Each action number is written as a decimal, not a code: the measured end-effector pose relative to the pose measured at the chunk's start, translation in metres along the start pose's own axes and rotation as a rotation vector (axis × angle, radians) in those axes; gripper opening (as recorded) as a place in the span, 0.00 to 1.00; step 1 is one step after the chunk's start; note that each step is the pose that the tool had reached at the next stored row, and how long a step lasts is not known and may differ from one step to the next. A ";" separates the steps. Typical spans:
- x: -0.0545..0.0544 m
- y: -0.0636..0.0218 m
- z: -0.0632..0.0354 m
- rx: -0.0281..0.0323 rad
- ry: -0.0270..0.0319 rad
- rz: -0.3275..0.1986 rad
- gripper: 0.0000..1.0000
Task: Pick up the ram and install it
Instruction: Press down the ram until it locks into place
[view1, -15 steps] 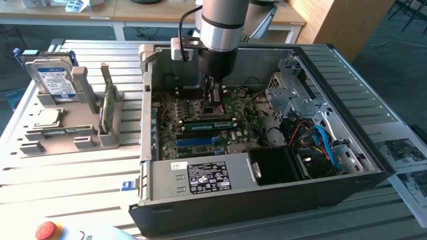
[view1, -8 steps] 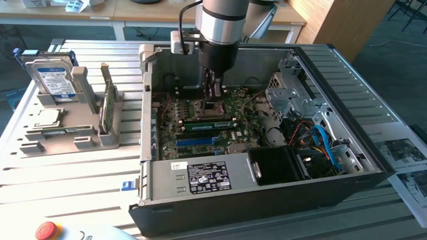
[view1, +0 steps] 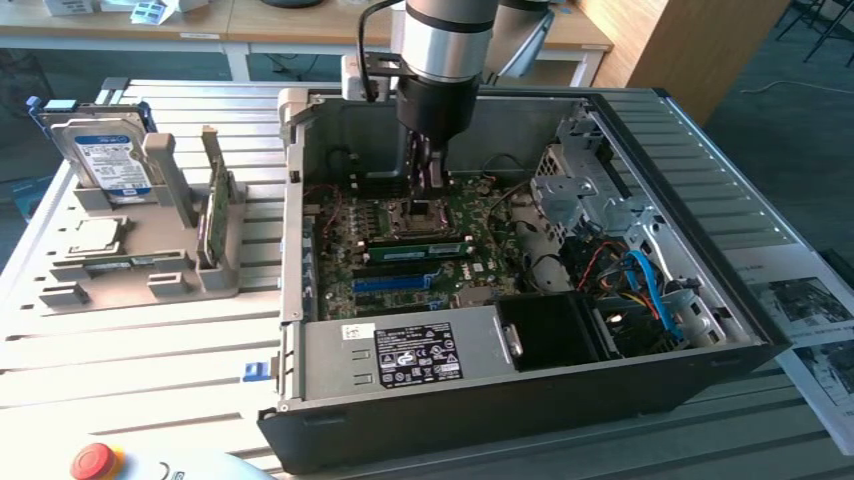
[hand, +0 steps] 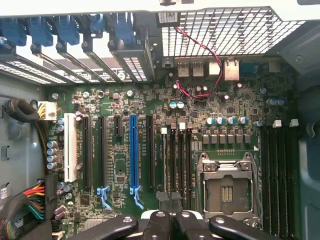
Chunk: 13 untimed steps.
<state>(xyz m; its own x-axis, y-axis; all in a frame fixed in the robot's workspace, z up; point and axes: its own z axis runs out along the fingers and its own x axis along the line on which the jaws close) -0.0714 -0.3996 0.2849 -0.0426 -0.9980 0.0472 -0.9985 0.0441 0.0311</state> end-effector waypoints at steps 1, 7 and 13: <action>0.000 0.0000 0.0000 0.0000 0.0000 0.000 0.10; 0.000 0.0002 0.0000 0.0052 -0.0002 -0.003 0.10; 0.000 0.0002 0.0000 0.0067 0.0000 -0.009 0.10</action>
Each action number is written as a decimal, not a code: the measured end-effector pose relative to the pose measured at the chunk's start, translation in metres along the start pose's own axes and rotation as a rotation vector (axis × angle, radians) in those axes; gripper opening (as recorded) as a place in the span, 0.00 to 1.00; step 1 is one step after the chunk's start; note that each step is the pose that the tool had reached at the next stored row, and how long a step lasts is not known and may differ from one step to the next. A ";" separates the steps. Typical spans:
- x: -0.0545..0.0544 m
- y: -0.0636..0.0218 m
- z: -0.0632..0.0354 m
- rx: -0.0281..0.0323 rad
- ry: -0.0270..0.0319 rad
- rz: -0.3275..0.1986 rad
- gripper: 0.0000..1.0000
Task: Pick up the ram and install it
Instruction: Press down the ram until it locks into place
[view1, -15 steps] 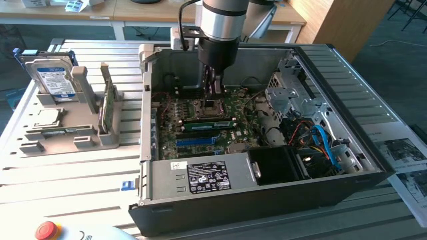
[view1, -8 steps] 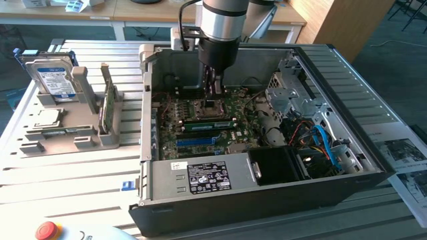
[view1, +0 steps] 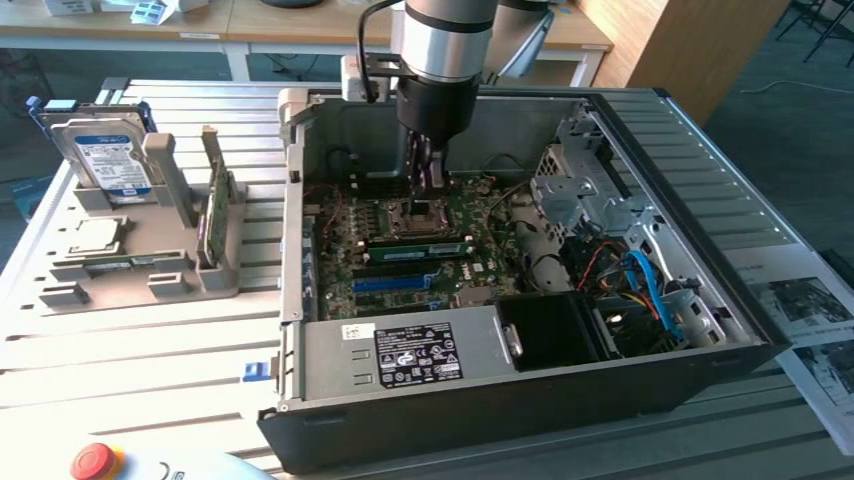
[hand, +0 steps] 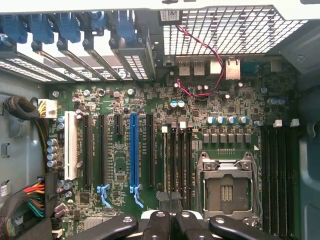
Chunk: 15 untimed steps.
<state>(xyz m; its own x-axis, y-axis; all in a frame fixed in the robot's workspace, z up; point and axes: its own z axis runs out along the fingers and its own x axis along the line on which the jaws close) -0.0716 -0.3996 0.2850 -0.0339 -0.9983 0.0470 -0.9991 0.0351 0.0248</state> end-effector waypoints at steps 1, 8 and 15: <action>0.000 0.0000 0.0000 0.0001 0.0000 -0.001 0.10; 0.000 0.0000 0.0000 0.0016 0.0020 -0.033 0.10; 0.000 0.0000 -0.0011 0.0018 0.0025 -0.039 0.10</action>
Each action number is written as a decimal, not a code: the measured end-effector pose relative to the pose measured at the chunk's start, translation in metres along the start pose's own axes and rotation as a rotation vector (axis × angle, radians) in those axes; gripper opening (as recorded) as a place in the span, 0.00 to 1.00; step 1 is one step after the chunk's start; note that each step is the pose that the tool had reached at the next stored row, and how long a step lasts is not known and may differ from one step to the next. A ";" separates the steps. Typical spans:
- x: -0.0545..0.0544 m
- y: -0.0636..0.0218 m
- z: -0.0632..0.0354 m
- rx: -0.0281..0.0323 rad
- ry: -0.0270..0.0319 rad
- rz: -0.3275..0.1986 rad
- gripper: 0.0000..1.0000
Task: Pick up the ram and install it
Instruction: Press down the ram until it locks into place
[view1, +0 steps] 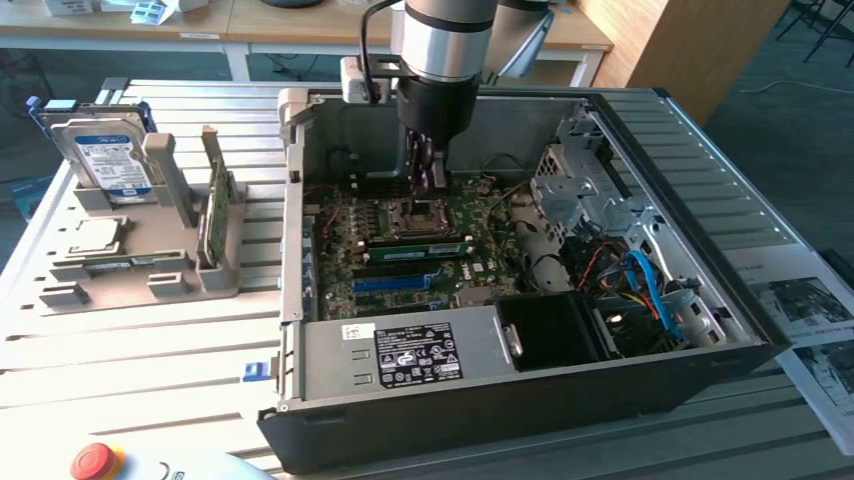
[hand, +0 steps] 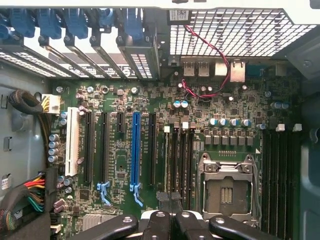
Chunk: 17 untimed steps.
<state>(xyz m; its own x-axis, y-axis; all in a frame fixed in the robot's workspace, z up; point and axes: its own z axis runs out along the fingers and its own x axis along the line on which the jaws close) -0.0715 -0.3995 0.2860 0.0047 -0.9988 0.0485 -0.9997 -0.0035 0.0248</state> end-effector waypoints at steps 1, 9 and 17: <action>0.000 0.0000 -0.0015 0.0000 -0.0001 0.000 0.10; 0.001 0.0004 -0.0246 0.0001 -0.0001 0.000 0.10; 0.002 0.0006 -0.0444 0.0001 0.0004 0.000 0.10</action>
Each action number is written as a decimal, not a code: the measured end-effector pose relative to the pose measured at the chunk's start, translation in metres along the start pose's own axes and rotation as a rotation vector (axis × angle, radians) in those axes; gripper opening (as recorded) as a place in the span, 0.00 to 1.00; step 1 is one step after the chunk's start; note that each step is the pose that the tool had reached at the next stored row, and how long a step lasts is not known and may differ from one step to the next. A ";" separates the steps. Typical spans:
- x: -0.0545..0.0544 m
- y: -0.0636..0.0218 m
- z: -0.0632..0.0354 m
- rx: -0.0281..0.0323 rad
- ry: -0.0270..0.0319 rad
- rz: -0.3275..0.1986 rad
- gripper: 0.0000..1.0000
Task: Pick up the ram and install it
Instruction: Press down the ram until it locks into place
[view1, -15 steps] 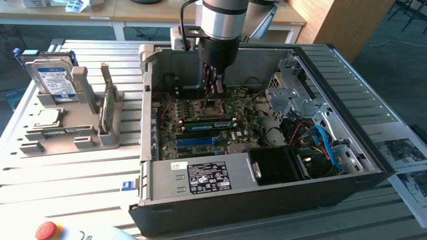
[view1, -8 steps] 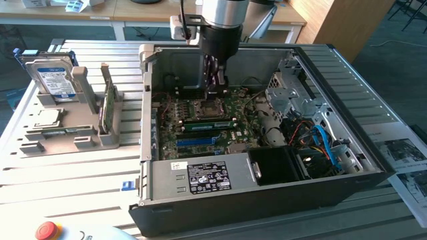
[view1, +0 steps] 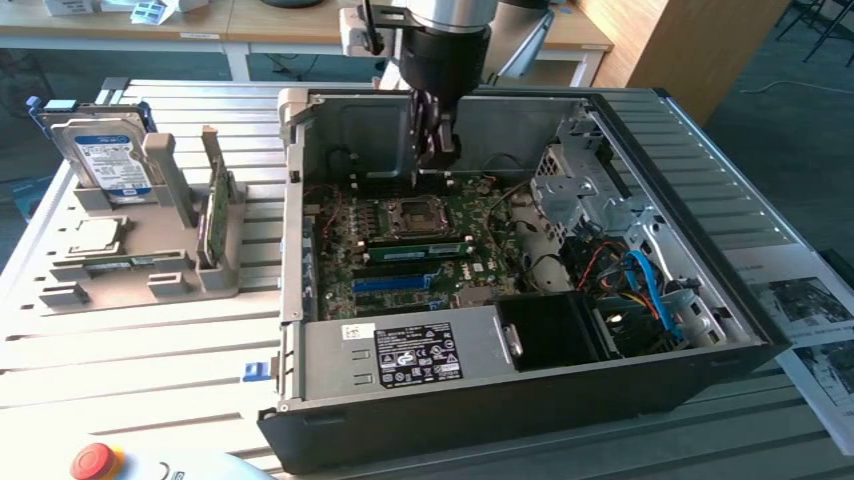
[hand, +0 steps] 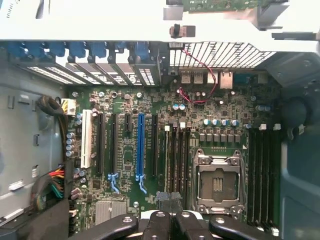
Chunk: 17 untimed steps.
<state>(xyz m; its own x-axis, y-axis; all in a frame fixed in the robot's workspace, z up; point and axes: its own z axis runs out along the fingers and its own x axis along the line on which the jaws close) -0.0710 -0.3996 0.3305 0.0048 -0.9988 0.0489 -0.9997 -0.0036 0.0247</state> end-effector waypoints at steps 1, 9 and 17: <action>0.000 0.0001 -0.0022 -0.0001 0.0000 0.000 0.10; 0.001 0.0003 -0.0161 -0.0001 0.0008 0.000 0.10; 0.001 0.0004 -0.0176 0.0030 0.0002 0.000 0.10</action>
<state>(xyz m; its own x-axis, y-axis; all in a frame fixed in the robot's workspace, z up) -0.0710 -0.3996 0.3481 0.0046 -0.9988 0.0491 -0.9998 -0.0035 0.0216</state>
